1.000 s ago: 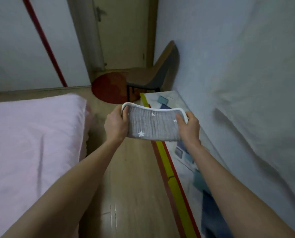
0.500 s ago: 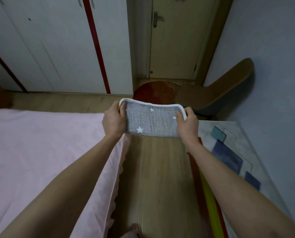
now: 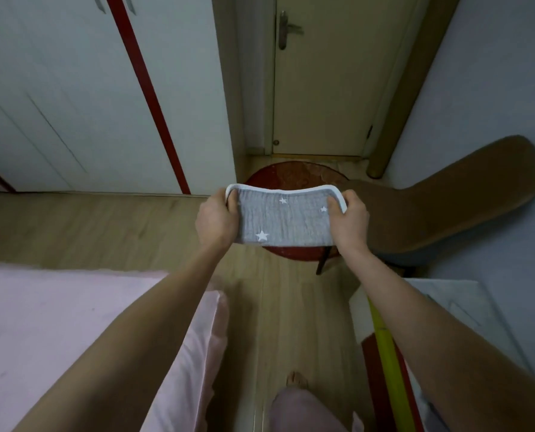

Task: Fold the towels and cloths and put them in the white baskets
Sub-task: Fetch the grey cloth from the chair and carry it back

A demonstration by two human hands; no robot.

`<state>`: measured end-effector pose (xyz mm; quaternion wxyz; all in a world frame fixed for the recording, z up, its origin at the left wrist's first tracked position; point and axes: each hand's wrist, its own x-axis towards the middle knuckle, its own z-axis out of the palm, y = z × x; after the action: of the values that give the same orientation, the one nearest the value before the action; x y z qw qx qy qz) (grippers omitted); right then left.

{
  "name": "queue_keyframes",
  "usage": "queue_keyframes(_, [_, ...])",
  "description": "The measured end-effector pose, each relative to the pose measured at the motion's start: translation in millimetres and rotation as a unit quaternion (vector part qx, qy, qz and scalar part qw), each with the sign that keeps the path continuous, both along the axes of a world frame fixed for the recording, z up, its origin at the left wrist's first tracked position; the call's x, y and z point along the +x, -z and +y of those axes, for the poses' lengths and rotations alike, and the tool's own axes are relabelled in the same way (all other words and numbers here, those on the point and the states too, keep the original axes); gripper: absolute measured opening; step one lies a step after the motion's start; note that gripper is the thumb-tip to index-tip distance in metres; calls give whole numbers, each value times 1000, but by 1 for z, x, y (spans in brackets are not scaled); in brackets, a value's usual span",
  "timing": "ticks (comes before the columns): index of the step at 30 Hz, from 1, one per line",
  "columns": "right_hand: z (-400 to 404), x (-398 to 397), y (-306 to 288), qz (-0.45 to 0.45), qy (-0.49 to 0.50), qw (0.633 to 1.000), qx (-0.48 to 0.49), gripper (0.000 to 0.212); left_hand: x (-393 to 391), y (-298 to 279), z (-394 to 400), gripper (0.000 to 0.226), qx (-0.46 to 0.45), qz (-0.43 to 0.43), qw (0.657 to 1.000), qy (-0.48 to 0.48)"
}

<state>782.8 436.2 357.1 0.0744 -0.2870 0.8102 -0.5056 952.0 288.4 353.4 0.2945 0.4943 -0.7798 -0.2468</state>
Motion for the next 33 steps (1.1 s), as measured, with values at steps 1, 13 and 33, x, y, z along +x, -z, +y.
queue_keyframes(1, [-24, -17, -1, -9, -11, 1000, 4, 12, -15, 0, -21, 36, 8, 1, 1000, -13])
queue_keyframes(13, [-356, -145, -1, -45, -82, 996, 3, 15, -128, 14, -313, 34, 72, 68, 989, -111])
queue_keyframes(33, [-927, 50, 26, -88, -411, 907, 36, 20, 90, 23, -740, 40, 106, 72, 870, -476])
